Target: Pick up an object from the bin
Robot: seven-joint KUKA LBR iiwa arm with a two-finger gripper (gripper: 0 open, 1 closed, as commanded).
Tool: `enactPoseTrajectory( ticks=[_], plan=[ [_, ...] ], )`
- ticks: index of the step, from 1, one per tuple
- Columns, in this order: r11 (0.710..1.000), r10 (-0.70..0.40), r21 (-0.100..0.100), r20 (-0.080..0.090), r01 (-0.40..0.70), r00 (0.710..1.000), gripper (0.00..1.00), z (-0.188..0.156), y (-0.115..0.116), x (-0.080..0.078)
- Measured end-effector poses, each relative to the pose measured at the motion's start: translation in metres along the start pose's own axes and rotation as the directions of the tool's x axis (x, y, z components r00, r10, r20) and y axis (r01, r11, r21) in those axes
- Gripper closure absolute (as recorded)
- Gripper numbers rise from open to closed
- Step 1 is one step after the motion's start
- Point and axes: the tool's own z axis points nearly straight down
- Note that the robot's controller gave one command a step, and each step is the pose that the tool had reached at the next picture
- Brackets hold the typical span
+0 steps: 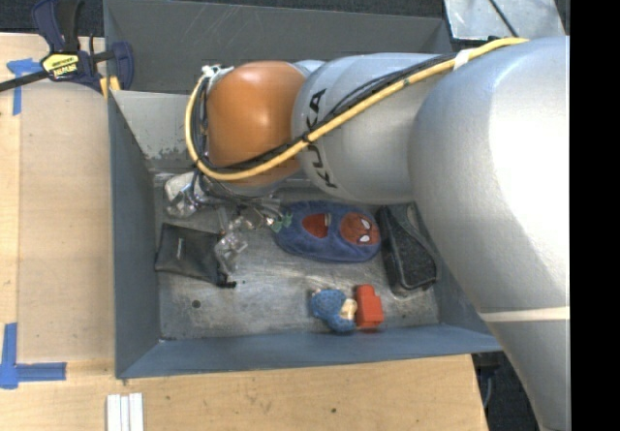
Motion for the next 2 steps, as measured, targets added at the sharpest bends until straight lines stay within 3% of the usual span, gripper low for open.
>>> enactPoseTrajectory(
  ticks=[1, 2],
  plan=[
    [1.000, 0.004, 0.001, 0.018, -0.004, 1.000, 1.00, -0.004, 0.000, -0.004],
    [0.999, 0.036, 0.002, 0.009, -0.036, 0.999, 1.00, -0.182, -0.019, -0.003]
  ],
)
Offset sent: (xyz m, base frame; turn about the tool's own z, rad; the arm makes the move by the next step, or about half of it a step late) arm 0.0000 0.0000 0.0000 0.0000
